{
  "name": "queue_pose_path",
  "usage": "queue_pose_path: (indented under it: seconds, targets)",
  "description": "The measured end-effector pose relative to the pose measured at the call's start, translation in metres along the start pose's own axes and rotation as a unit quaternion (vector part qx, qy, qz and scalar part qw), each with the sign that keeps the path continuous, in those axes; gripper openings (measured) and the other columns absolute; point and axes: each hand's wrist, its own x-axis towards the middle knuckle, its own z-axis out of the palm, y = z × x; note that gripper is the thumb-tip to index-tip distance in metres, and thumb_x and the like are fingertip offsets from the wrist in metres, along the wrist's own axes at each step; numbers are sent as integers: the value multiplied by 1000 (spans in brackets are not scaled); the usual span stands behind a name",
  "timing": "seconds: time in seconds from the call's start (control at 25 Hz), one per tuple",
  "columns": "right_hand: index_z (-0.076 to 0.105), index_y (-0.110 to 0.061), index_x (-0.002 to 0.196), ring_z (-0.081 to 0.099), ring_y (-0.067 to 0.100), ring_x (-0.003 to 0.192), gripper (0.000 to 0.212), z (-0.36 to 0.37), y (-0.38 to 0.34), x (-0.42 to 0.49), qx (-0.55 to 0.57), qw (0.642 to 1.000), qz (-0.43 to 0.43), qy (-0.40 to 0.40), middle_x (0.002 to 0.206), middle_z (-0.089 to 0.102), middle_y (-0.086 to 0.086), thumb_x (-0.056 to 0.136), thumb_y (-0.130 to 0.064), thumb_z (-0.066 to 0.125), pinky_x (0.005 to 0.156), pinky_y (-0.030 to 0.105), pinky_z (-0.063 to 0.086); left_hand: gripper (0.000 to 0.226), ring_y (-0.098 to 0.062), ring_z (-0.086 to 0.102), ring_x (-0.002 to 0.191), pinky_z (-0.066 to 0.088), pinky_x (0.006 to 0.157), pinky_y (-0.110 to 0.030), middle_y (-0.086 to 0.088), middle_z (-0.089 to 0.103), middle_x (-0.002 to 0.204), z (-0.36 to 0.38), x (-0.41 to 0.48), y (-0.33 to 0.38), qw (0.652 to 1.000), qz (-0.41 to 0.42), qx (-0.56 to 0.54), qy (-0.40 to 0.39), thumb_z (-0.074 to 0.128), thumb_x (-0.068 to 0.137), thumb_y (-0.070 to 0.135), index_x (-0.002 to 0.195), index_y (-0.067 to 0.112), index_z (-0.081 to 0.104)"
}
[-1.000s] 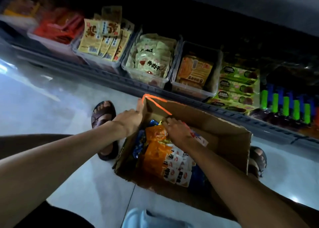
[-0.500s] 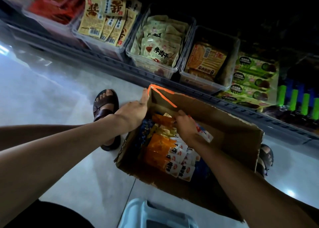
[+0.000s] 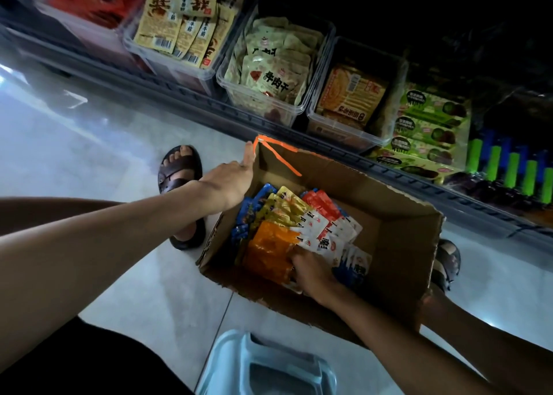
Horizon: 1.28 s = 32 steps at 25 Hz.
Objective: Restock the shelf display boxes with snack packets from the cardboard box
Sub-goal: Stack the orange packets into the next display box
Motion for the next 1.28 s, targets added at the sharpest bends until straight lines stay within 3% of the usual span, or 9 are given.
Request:
queue_pose_path:
  seconds: [0.12,0.24,0.32,0.52,0.68,0.84,0.96,1.08,1.28]
  targets:
    - [52,-14,132,61,25,114,46,7,-4,4,-15,999,-15,24,126,61,9,89,-12,66,94,39,53,72,-27,49,79,36,73,-34,-17,54,95,1,-1,1,999,-5,-38,5,40,94,-1,151,0,-5]
    - [66,-13,112,66,19,102,21,14,-6,7,-36,998,-47,-2,112,67,6,90,-15,66,87,33,56,44,-39,54,101,32,77,-35,-26,56,117,-5,-8,2,997,-25,-74,5,31,101,5,143,-7,28]
    - [69,-15,104,67,17,100,14,19,-4,5,-34,998,-50,-4,108,68,3,91,-18,66,85,30,56,44,-41,54,107,32,77,-35,-27,55,120,-7,-13,6,998,-22,-64,9,29,102,6,144,-6,25]
    - [60,-20,127,57,18,120,32,-27,4,0,74,996,-4,-40,130,60,2,95,-28,59,103,37,47,45,-41,53,109,37,82,-38,-27,54,121,-10,-12,7,997,-38,-69,-4,25,103,10,147,-4,23]
    - [62,-19,123,61,12,101,29,-131,9,-29,159,986,13,-53,114,65,-2,97,-30,60,88,31,49,75,-34,57,101,43,80,-39,-20,54,119,-22,-8,5,999,0,39,-12,47,94,8,153,7,0]
    - [63,-15,120,57,5,99,32,-251,4,-91,210,977,34,5,108,61,-11,95,-34,64,86,25,46,61,-31,56,112,45,89,-40,-15,50,133,-76,-24,50,990,86,-72,84,56,96,24,147,11,25]
    - [66,-19,121,66,10,99,33,-313,-5,-139,243,969,16,43,114,70,-7,91,-34,68,86,28,52,42,-24,68,89,54,75,-40,-9,68,104,-121,-55,98,937,170,-305,-16,54,94,47,118,13,58]
    - [70,-15,111,72,18,92,21,-348,-23,-181,289,956,-11,44,103,75,1,90,-21,69,82,35,57,32,-11,69,67,54,56,-25,-2,72,80,-151,-92,126,903,224,-350,-108,62,91,40,101,11,71]
    - [71,-19,103,73,13,78,25,-369,-37,-207,277,944,-14,176,93,75,-1,79,-18,79,67,25,60,32,-22,72,84,59,70,-28,-16,74,98,-165,-108,130,885,233,-344,-208,73,81,15,106,-4,68]
